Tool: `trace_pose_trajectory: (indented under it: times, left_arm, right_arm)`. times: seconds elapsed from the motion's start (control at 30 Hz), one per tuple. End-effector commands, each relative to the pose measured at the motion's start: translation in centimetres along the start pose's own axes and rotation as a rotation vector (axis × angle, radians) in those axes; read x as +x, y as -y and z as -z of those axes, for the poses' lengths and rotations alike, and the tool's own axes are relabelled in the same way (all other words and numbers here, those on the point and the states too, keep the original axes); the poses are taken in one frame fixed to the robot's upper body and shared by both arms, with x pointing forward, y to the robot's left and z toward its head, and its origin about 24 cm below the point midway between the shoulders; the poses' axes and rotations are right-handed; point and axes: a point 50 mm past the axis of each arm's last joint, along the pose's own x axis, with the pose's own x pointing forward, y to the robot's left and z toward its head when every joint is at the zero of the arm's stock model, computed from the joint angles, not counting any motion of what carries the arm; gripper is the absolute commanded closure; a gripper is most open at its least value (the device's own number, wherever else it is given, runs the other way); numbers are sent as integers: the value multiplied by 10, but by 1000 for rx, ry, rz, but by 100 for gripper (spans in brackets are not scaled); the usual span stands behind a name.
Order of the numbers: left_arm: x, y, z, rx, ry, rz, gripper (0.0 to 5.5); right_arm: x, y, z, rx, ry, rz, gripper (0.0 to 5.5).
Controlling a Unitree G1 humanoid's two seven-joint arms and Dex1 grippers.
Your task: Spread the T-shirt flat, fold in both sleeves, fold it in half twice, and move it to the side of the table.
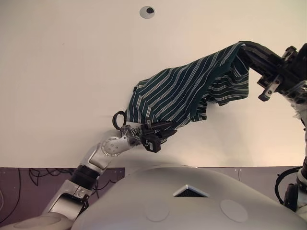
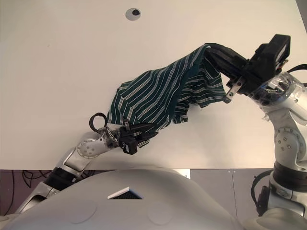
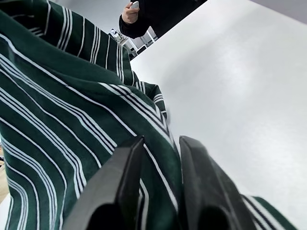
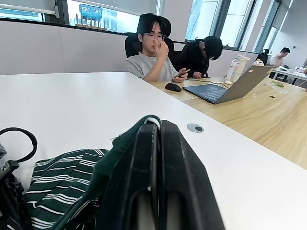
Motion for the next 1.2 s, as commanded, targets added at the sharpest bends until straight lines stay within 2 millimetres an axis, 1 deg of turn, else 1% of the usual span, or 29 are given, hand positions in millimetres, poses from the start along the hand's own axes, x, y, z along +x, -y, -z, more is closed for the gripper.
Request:
trace_pose_trajectory:
  times: [0.03,0.13,0.2,0.3,0.4,0.47,0.57,0.63,0.67,0.73,0.8,0.83,0.9,0.93,1.0,1.07,1.13,1.2]
  left_arm:
    - [-5,0,9,38,-63,28,479]
    - [-5,0,10,48,-64,25,530]
    - [-5,-1,10,51,-61,20,546]
    - [-6,-3,8,57,-51,9,546]
    - [-11,-14,0,29,6,-24,546]
    - [-17,-39,-11,-7,75,-118,546]
    - [-36,-98,-26,9,144,-311,546]
    - [-47,-130,-32,46,144,-387,546]
    - [-52,-145,-34,70,130,-411,546]
    - [-60,-179,-28,140,69,-458,546]
    - [-63,-212,-19,187,16,-504,546]
    - [-62,-231,-16,205,-5,-529,546]
    - [-59,-270,-14,261,-60,-568,546]
    - [-57,-286,-15,282,-82,-580,546]
    - [-50,-323,-24,319,-142,-620,546]
    - [-46,-353,-37,354,-205,-662,546]
    - [-46,-374,-51,385,-257,-710,546]
    - [-47,-389,-64,394,-284,-767,546]
  right_arm:
    - [1,-2,-1,-6,11,-1,550]
    - [0,-2,-1,-5,12,2,550]
    - [-1,-2,-1,-5,11,4,550]
    - [-2,-2,0,-3,12,6,550]
    - [0,1,0,-8,15,19,550]
    - [2,7,-1,-22,22,42,550]
    - [7,19,1,-73,24,88,550]
    - [12,25,3,-105,23,109,550]
    - [15,29,4,-119,28,119,550]
    - [29,41,-1,-181,57,153,550]
    - [48,57,-6,-284,73,191,550]
    - [60,69,-9,-334,84,223,550]
    - [81,96,-16,-394,105,295,550]
    - [89,107,-20,-405,114,322,550]
    - [106,132,-35,-430,118,378,550]
    - [118,150,-55,-486,105,427,550]
    - [123,162,-72,-522,89,469,550]
    - [127,170,-85,-546,73,506,550]
